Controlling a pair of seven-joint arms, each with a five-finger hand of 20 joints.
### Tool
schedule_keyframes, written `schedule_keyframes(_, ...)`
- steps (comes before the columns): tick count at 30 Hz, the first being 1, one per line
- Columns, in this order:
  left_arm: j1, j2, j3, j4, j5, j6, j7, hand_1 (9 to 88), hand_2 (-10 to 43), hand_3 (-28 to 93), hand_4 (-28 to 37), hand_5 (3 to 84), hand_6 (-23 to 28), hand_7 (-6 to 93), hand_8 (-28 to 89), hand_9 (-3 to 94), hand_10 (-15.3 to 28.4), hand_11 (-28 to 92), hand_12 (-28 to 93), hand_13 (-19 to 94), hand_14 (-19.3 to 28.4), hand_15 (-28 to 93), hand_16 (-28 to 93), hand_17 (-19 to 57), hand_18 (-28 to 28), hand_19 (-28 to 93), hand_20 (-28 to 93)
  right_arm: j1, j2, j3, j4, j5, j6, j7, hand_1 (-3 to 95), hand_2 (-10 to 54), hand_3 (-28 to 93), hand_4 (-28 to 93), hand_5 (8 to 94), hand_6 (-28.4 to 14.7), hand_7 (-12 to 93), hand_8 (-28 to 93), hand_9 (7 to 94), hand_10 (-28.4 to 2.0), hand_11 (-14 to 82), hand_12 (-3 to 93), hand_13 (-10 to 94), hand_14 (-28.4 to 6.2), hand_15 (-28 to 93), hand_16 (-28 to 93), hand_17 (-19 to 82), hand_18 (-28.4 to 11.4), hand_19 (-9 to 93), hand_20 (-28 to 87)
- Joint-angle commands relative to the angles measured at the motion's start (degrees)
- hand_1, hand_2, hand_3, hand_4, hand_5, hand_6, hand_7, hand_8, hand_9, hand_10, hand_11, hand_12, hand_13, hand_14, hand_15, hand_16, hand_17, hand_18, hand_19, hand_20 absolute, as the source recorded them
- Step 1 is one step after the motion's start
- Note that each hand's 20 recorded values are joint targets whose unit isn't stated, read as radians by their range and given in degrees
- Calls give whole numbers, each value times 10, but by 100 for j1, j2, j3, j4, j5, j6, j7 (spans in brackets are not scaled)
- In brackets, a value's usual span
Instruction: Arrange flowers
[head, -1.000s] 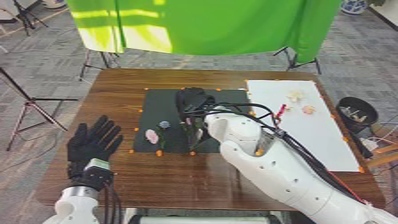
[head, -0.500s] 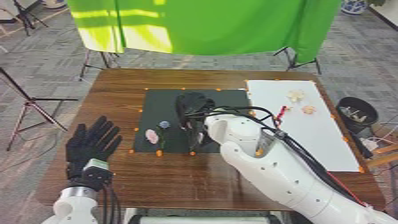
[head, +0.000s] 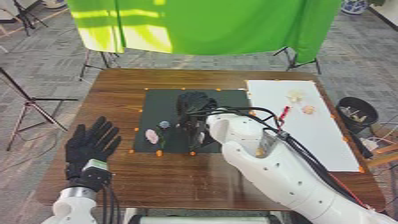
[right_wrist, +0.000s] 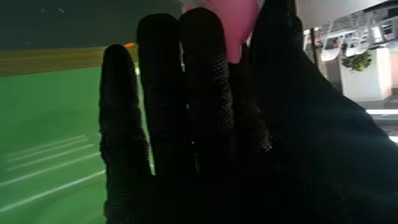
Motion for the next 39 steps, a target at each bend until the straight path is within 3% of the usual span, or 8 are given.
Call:
schedule_keyframes(1, 88, -29, -38, -28, -24, -20, -7, 230, 149, 716, -283, 413, 97, 151, -83, 323, 157, 260, 119, 224, 164, 406, -66, -64, 149, 345, 95, 39, 95, 140, -145, 60, -175, 118, 495, -95, 778, -283, 634, 20, 180, -136, 831, -86, 178, 466, 613, -81, 388, 321, 183, -181, 514, 232)
schedule_keyframes(7, 97, -58, -41, -36, -16, -15, -40, 233, 146, 717, -283, 412, 97, 152, -84, 322, 157, 260, 119, 223, 164, 406, -66, -65, 149, 346, 95, -71, 135, 336, -284, 147, -127, 204, 477, -95, 779, -283, 617, 14, 173, -131, 821, -90, 192, 468, 605, -88, 420, 268, 174, -185, 508, 232)
schedule_keyframes(10, 59, -96, -16, -21, 5, -73, -49, 233, 145, 716, -283, 412, 97, 152, -83, 323, 157, 261, 119, 223, 164, 406, -66, -65, 149, 346, 95, -108, 354, 541, -412, 84, 216, 277, 431, -95, 803, -283, 598, 10, 169, -130, 772, -105, 257, 386, 588, -99, 427, 231, 166, -192, 506, 236)
schedule_keyframes(14, 102, -107, -29, -48, 20, -127, 7, 234, 145, 715, -283, 411, 97, 150, -84, 321, 158, 260, 119, 223, 164, 406, -66, -65, 149, 346, 95, -117, 762, 1008, -432, 7, 486, 444, 399, -95, 838, -282, 578, 3, 163, -129, 713, -129, 260, 225, 561, -108, 403, 213, 172, -188, 531, 240)
schedule_keyframes(20, 120, -83, -60, -59, 20, -172, 75, 234, 145, 713, -283, 411, 97, 149, -83, 322, 159, 258, 119, 223, 165, 405, -66, -65, 149, 345, 94, -172, 1348, 1763, -361, 131, -357, 937, 481, -95, 844, -279, 526, 10, 169, -131, 553, -121, 98, 146, 514, -107, 382, 195, 192, -190, 629, 265)
schedule_keyframes(26, 168, -85, -122, -78, 41, -196, 106, 233, 143, 715, -283, 411, 96, 147, -82, 322, 158, 255, 119, 223, 165, 402, -67, -64, 149, 344, 94, -309, 1637, 2136, -144, 202, -926, 1332, 488, -95, 853, -282, 443, -8, 163, -132, 486, -118, 73, 146, 485, -107, 336, 185, 193, -194, 650, 259)
schedule_keyframes(35, 239, -88, -147, -91, -4, -172, 144, 232, 143, 714, -283, 411, 95, 148, -82, 323, 157, 255, 120, 224, 164, 398, -65, -64, 148, 342, 95, -455, 1778, 2126, 159, -24, -1218, 1392, 515, -95, 844, -283, 448, -2, 159, -129, 476, -110, 63, 137, 479, -105, 288, 188, 189, -194, 652, 244)
schedule_keyframes(39, 195, -95, -117, -75, 11, -180, 85, 232, 143, 714, -283, 411, 95, 147, -82, 323, 157, 254, 119, 225, 165, 398, -64, -64, 148, 341, 95, -544, 1814, 2109, 195, -74, -1355, 1514, 551, -95, 845, -282, 480, 11, 163, -132, 510, -99, 69, 135, 507, -94, 275, 195, 200, -190, 666, 249)
